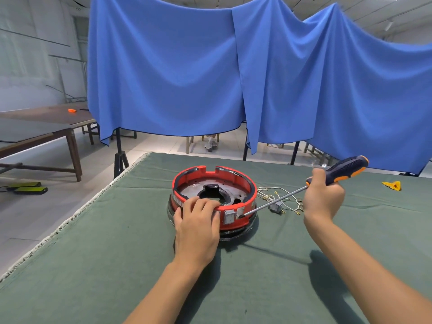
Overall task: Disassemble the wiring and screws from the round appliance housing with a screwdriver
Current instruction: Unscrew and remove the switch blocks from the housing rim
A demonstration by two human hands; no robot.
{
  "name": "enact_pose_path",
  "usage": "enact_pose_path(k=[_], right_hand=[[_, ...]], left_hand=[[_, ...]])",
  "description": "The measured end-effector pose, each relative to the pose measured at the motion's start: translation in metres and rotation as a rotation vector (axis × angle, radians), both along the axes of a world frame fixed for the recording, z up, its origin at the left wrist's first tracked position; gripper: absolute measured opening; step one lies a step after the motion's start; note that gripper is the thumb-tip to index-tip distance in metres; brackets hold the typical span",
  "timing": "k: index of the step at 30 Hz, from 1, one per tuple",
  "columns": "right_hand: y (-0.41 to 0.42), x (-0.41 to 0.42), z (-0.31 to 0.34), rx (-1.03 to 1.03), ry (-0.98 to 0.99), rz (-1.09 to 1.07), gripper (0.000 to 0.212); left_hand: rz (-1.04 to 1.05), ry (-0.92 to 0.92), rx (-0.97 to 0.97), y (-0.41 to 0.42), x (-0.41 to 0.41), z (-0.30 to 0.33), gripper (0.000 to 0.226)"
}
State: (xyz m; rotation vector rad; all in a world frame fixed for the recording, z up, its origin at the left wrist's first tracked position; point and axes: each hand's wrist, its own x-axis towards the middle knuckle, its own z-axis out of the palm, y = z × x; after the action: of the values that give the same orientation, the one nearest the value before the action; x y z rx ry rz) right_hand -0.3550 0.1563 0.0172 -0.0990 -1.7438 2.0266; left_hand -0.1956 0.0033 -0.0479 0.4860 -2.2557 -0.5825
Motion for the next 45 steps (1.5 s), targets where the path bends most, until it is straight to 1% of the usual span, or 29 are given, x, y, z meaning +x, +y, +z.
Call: enact_pose_path(k=[8, 12, 18, 29, 33, 39, 45], right_hand=[[-0.005, 0.002, -0.015, -0.124, -0.081, -0.019, 0.028], [-0.005, 0.0, -0.026, -0.179, -0.124, -0.047, 0.026], [-0.013, -0.012, -0.038, -0.229, -0.243, -0.025, 0.025], [-0.033, -0.043, -0.05, -0.146, -0.452, 0.059, 0.019], [-0.045, -0.056, -0.044, -0.073, -0.463, 0.132, 0.018], [-0.056, -0.066, -0.047, -0.034, -0.481, 0.149, 0.017], [-0.061, -0.072, -0.042, 0.057, -0.49, 0.168, 0.019]], left_hand=[[-0.011, 0.004, 0.009, 0.0, 0.001, 0.001, 0.021], [-0.01, 0.04, 0.022, 0.0, -0.001, -0.001, 0.02], [-0.022, -0.019, 0.002, -0.004, -0.002, 0.001, 0.021], [-0.036, -0.026, 0.023, -0.006, -0.004, 0.002, 0.022], [-0.039, -0.027, 0.019, -0.007, -0.004, 0.001, 0.021], [-0.041, -0.036, 0.017, -0.007, -0.006, 0.002, 0.021], [-0.042, -0.029, 0.023, -0.008, -0.007, 0.003, 0.021]])
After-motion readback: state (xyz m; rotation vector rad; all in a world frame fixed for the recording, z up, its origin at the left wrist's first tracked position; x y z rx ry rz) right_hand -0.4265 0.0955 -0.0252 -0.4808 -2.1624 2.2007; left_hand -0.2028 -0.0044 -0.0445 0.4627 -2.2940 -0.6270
